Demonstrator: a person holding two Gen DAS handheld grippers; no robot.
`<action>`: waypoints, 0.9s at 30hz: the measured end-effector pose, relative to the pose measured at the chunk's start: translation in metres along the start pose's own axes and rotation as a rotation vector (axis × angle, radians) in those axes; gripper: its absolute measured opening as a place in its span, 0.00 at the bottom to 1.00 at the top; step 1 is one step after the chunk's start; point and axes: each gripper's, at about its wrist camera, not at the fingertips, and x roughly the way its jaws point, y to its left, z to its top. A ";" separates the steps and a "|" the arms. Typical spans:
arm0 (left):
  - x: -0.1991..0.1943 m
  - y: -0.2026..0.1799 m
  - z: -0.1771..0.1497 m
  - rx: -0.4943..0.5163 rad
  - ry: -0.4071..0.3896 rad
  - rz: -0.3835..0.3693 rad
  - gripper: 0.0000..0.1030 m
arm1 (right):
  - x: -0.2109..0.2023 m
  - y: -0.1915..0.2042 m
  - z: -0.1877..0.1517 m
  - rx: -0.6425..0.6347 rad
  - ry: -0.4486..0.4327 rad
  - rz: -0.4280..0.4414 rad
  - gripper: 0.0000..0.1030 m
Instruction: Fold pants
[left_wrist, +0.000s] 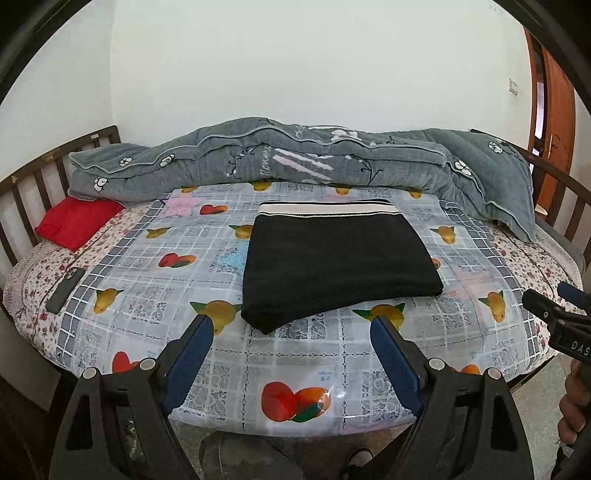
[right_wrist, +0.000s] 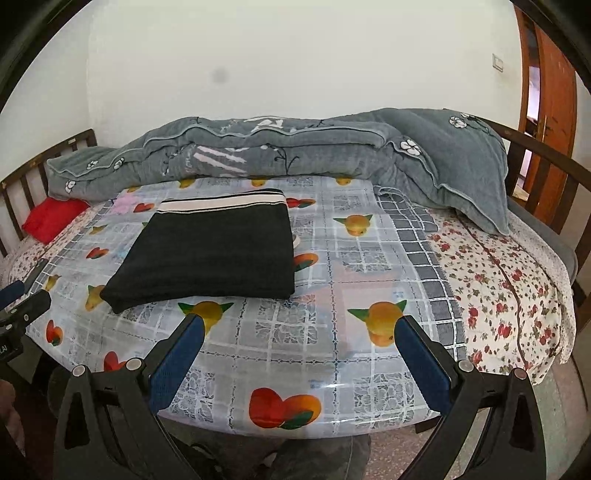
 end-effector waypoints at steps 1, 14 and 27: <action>0.000 -0.001 0.000 0.000 -0.001 0.001 0.84 | 0.000 0.000 0.001 -0.001 0.000 -0.001 0.98; 0.002 0.000 0.000 0.000 -0.002 0.016 0.84 | -0.001 0.001 0.001 -0.011 -0.002 0.003 0.98; 0.001 0.002 -0.001 -0.005 -0.010 0.028 0.84 | -0.001 0.007 0.000 -0.017 -0.004 0.005 0.98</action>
